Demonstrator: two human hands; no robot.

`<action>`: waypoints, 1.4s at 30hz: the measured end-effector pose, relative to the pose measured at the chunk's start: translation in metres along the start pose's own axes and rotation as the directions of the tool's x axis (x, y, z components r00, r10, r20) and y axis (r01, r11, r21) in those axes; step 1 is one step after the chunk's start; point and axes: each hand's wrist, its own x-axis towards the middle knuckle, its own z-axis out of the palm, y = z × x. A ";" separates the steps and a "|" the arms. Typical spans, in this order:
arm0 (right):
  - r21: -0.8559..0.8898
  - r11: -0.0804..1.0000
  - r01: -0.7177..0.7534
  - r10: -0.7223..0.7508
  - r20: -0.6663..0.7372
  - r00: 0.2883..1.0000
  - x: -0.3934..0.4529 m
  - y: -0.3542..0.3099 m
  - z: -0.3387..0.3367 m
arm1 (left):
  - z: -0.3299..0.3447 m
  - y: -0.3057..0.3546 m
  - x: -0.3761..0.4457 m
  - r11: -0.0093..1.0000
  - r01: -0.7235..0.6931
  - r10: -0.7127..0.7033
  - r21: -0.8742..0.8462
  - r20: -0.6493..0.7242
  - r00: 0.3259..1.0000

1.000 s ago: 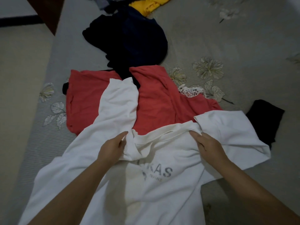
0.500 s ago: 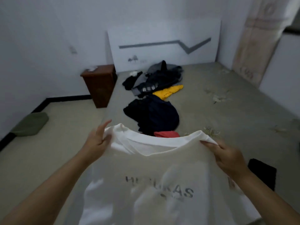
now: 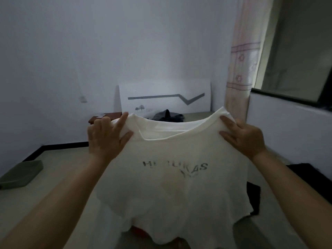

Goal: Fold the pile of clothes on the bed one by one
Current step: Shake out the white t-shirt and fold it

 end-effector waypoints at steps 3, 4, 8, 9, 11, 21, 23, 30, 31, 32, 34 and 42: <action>-0.052 0.999 0.000 -0.002 -0.029 1.000 -0.001 -0.009 -0.034 | -0.037 0.004 -0.011 0.999 -0.038 0.036 -0.035 -0.057 0.998; -0.033 0.999 0.005 -0.006 -0.025 1.000 0.001 -0.012 -0.048 | -0.049 0.004 -0.013 0.999 -0.049 0.046 -0.023 -0.101 0.994; -0.091 0.995 0.045 -0.054 -0.097 0.994 0.024 -0.007 -0.084 | -0.078 0.000 0.000 0.995 -0.071 0.086 0.071 -0.237 0.968; -0.106 0.993 0.057 -0.070 -0.117 0.991 0.033 -0.005 -0.090 | -0.082 -0.002 0.007 0.990 -0.081 0.108 0.112 -0.253 0.961; -0.109 0.991 0.077 -0.090 -0.121 0.989 0.050 0.003 -0.095 | -0.086 -0.007 0.023 0.979 -0.101 0.149 0.176 -0.287 0.946; -0.090 0.986 -0.138 0.162 0.357 0.920 0.050 0.041 0.033 | 0.023 -0.018 0.057 0.982 -0.029 -0.015 0.189 0.228 0.974; -0.050 0.987 -0.153 0.159 0.458 0.875 0.027 0.045 0.079 | 0.070 -0.016 0.049 0.972 -0.064 -0.005 0.226 0.292 0.957; -0.018 0.986 -0.167 0.120 0.771 0.625 -0.073 0.049 0.238 | 0.232 -0.005 -0.017 0.979 -0.085 -0.039 0.186 0.575 0.817; 0.024 0.983 -0.182 0.093 0.790 0.605 -0.088 0.047 0.255 | 0.248 -0.002 -0.026 0.984 -0.057 -0.061 0.171 0.617 0.785; 0.061 0.976 -0.211 0.079 0.797 0.599 -0.103 0.045 0.270 | 0.260 0.002 -0.035 0.990 -0.027 -0.072 0.140 0.657 0.751; 0.080 0.969 -0.233 0.064 0.832 0.551 -0.129 0.040 0.296 | 0.290 0.008 -0.055 0.994 -0.030 -0.050 0.104 0.688 0.724; 0.199 0.963 -0.182 -0.066 0.829 0.555 -0.149 0.055 0.373 | 0.374 -0.016 -0.065 0.979 -0.177 0.067 0.100 0.662 0.746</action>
